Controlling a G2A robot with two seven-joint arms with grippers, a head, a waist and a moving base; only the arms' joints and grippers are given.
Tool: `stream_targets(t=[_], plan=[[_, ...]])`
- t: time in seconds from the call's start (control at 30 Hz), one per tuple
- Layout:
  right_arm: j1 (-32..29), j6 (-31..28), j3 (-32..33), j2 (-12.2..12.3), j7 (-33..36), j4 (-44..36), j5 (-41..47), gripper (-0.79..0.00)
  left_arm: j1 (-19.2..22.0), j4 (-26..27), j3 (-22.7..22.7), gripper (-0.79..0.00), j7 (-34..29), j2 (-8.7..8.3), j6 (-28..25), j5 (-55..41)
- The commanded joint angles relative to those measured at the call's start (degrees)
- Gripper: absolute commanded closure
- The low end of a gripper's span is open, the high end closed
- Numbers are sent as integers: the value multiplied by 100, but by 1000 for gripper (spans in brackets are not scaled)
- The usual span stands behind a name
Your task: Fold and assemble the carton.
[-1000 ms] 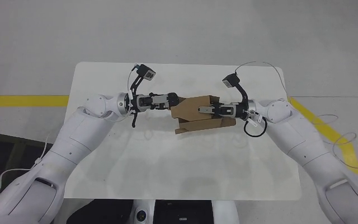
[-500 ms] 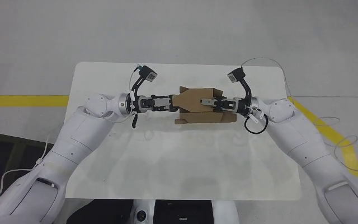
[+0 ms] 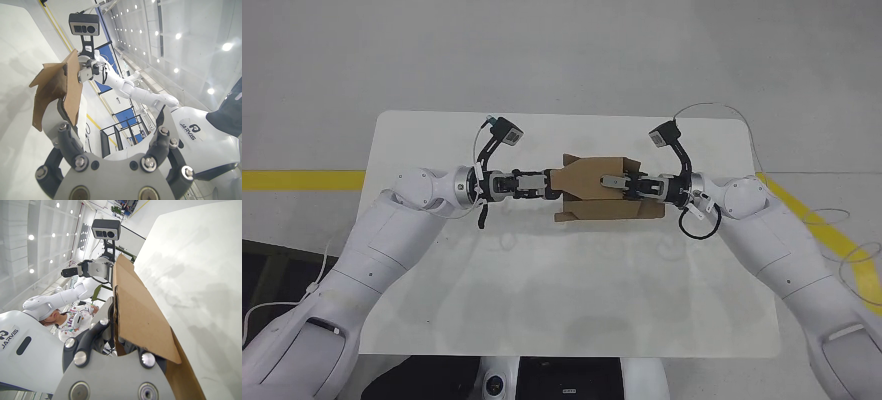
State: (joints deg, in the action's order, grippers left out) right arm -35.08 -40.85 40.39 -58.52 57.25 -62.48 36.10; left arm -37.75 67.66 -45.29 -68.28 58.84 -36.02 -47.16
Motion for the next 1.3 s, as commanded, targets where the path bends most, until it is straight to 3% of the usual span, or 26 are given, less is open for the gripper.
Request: stream_targets(t=[0.0,0.27,0.5,1.27], plan=[[0,0,0,0,0,0,0,0,0,0,0,-785,0,0,0,0],[-179,204,138,11,-260,-252,-242,0,-183,207,-121,-785,259,-20,303,261],[-327,340,316,16,-273,-418,-394,0,-311,361,-272,-785,106,-18,604,233],[-580,745,451,-147,-481,-800,-979,0,-392,517,-437,-785,-326,210,926,-209]])
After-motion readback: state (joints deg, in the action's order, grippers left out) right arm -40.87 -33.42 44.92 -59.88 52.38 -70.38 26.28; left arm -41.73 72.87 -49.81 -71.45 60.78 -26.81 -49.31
